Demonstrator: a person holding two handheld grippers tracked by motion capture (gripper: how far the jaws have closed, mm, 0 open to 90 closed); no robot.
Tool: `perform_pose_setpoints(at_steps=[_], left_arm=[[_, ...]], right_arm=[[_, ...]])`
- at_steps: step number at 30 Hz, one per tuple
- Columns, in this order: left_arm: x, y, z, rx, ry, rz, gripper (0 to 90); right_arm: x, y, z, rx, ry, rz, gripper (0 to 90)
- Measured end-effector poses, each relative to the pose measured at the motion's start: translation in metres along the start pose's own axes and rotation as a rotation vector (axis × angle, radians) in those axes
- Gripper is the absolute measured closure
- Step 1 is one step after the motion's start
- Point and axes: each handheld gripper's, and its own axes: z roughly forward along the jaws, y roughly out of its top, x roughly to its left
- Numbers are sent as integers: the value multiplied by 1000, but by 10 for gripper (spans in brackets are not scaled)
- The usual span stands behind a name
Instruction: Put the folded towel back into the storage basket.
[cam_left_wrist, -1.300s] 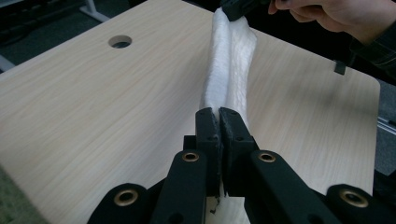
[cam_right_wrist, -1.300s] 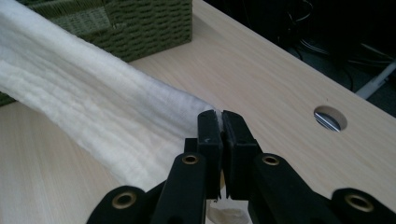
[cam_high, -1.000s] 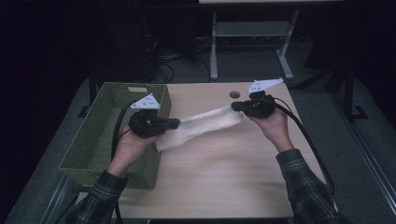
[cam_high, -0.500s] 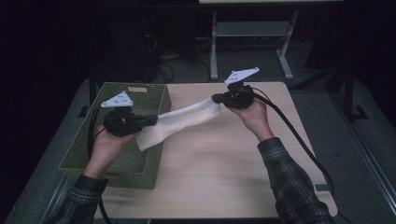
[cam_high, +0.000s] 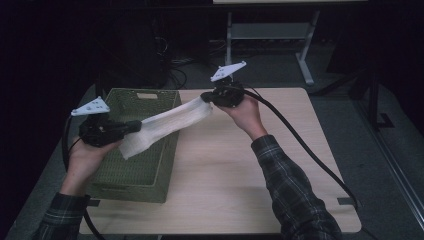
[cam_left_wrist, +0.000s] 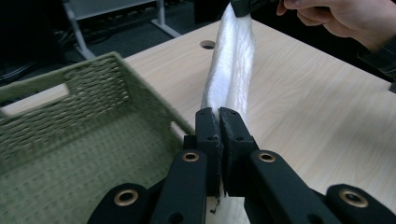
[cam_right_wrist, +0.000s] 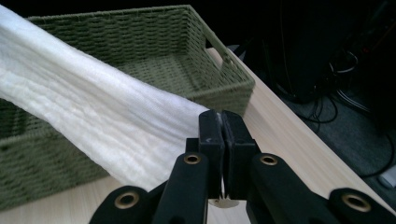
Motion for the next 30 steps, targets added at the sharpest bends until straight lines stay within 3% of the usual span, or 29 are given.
perform_pose_setpoints(at_steps=[6,17,24,30], left_arm=[[12,-9,-18,-11,31,-25,870],[33,-32,-40,-10,78,-74,870],[45,-51,-46,-10,94,-117,870],[52,-66,-35,24,92,-145,870]], right_arm=[[6,23,23,0,16,-39,877],[18,55,65,3,53,-62,878],[26,66,91,20,72,-77,878],[28,64,114,49,74,-76,878]])
